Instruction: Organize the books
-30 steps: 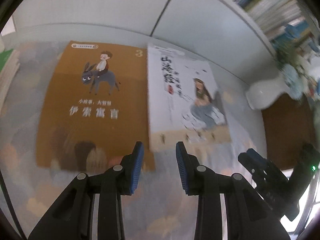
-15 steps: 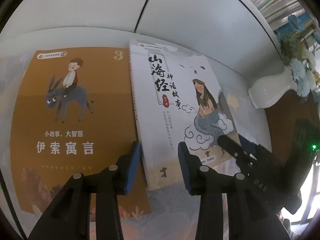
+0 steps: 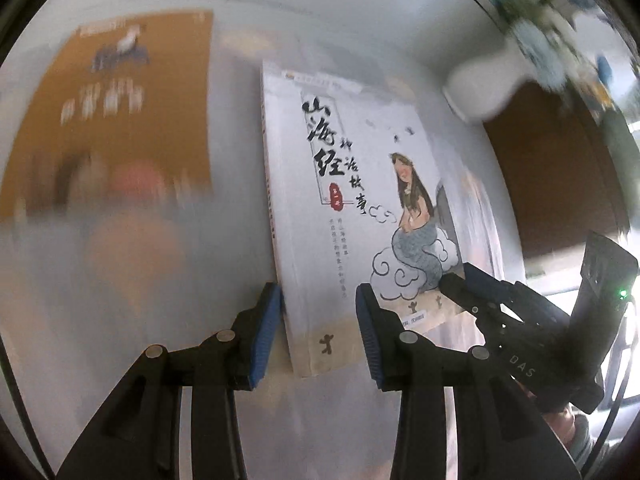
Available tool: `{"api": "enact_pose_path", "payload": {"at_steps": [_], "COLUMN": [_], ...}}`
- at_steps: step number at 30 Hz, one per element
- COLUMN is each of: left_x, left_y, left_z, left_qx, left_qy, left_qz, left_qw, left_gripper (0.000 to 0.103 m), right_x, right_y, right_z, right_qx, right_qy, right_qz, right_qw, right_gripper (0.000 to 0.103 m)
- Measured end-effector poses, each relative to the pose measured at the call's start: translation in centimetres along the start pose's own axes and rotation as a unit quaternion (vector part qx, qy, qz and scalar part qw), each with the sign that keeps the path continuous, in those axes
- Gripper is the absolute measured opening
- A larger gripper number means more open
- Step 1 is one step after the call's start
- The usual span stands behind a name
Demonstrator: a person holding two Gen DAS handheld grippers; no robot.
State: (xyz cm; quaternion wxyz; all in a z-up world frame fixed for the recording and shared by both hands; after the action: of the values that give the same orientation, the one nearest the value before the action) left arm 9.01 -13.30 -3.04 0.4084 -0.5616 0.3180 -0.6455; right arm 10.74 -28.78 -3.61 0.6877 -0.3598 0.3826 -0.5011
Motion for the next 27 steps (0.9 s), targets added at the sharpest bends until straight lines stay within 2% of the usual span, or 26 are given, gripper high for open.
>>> {"api": "enact_pose_path", "payload": {"at_steps": [5,10,14,16,20,22,24,27], "left_x": [1.2,2.5,2.4,1.8,1.5,1.6,1.9,1.6], "left_y": [-0.5,-0.9,-0.9,-0.8,-0.6,-0.6,-0.5,-1.1], "left_z": [-7.9,-12.5,-12.4,-12.0,-11.8,-11.6,-11.6,-11.4], "left_qx": [-0.052,-0.076,-0.067,-0.056,-0.054,-0.05,-0.051,-0.044], "left_qy": [0.02,0.057,0.052,0.04,0.035,0.023,0.002,-0.034], "left_qz": [-0.021,-0.007,0.021,0.047,0.045,0.03,-0.016,-0.057], "left_qw": [0.9982,0.9955,0.9962,0.9965,0.9969,0.998,0.9985,0.9968], "left_gripper": [0.035,0.035,0.035,0.035,0.035,0.035,0.036,0.035], "right_x": [-0.9,-1.3,-1.3,-0.9,-0.2,-0.3,-1.0,-1.2], "right_y": [-3.4,-6.3,-6.8,-6.9,-6.6,-6.5,-6.1,-6.1], "right_z": [-7.2,-13.8,-15.3,-15.4,-15.1,-14.8,-14.5,-14.8], "right_qx": [-0.03,-0.057,-0.07,-0.068,-0.057,-0.055,-0.05,-0.036], "right_qy": [-0.008,-0.01,0.001,0.017,0.049,0.054,0.054,0.039], "right_qz": [-0.007,0.009,0.014,0.016,0.018,0.019,0.033,0.028], "right_qw": [0.999,0.998,0.997,0.997,0.997,0.997,0.997,0.998], "right_gripper": [0.037,0.038,0.038,0.037,0.039,0.041,0.042,0.042]}}
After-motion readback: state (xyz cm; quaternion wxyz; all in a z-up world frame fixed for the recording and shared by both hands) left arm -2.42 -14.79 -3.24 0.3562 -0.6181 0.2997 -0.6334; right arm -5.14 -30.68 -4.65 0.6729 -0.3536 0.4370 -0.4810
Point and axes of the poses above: each gripper's, at about its wrist camera, not at the fingertips, and y roughly the way its jaws point, x to its right, z to its top, the point moved 7 cm from there along y, roughly the way its jaws point, and after that the axes turned 7 degrees about -y, right-handed, at the moved point
